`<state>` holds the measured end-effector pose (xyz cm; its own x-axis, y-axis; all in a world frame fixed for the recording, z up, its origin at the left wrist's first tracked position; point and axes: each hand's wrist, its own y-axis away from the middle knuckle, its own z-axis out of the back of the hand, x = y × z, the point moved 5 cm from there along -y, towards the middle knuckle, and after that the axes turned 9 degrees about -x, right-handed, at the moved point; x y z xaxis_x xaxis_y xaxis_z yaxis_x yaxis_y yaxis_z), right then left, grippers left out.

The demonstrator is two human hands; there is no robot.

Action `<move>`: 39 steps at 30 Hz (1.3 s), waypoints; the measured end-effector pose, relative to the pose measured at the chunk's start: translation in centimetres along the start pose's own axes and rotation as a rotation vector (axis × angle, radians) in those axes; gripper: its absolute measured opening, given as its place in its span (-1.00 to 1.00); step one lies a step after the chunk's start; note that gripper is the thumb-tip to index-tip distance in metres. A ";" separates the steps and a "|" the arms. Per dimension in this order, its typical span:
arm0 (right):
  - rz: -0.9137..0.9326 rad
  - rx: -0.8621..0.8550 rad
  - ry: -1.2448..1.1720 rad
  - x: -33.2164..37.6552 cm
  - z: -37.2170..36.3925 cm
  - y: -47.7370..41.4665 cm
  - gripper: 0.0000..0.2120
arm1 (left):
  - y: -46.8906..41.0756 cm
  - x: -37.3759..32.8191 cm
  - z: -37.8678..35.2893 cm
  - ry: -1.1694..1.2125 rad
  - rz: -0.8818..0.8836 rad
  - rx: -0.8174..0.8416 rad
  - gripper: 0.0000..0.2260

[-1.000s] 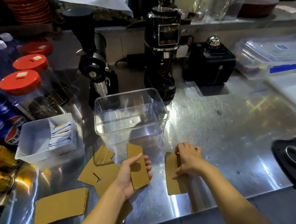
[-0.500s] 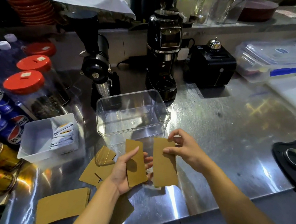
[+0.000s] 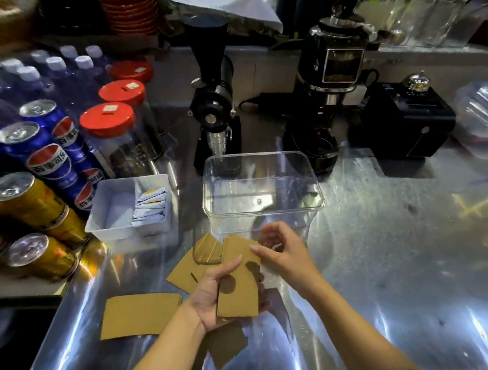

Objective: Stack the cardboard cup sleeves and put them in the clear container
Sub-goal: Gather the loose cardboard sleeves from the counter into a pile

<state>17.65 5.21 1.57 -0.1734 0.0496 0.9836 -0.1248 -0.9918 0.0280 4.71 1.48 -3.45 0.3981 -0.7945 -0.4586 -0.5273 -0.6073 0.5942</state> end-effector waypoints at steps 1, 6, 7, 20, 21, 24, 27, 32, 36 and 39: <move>-0.008 0.016 -0.007 -0.2 -0.4 -0.1 -0.73 | 0.3 -0.2 0.3 0.029 -0.005 -0.013 -0.59; 0.007 0.092 0.110 -1.4 -2.3 -0.6 -0.77 | 1.8 -1.8 1.2 0.158 -0.051 -0.010 -0.47; 0.003 0.092 0.149 -1.7 -2.7 -0.7 -0.78 | 2.2 -2.2 1.5 0.170 -0.079 -0.017 -0.46; 0.011 0.244 0.946 -3.5 -8.6 0.2 -0.30 | 5.0 -5.7 6.3 0.369 -0.412 -0.217 -0.56; 0.019 0.248 0.974 -3.5 -8.9 0.3 -0.29 | 4.9 -5.6 6.4 0.375 -0.418 -0.229 -0.65; -0.051 0.275 0.964 -3.6 -9.2 0.2 -0.29 | 4.8 -5.3 6.7 0.378 -0.435 -0.270 -0.75; -0.147 0.337 0.796 -3.5 -9.2 -0.2 -0.48 | 4.6 -5.1 6.7 0.382 -0.428 -0.296 -0.75; -0.119 0.267 0.555 -3.1 -7.8 -0.7 -0.65 | 4.0 -4.7 6.5 0.377 -0.399 -0.308 -0.74; -0.105 0.129 0.340 -2.1 -4.6 -1.0 -0.70 | 3.5 -4.7 6.1 0.352 -0.416 -0.316 -0.74; -0.094 0.082 0.182 -0.9 -2.4 -1.1 -0.75 | 2.9 -4.8 5.8 0.341 -0.433 -0.326 -0.76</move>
<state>15.60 6.58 0.23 -0.3391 0.1554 0.9278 -0.0702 -0.9877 0.1398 -3.08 3.59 -3.33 0.7690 -0.4007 -0.4981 -0.0307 -0.8014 0.5973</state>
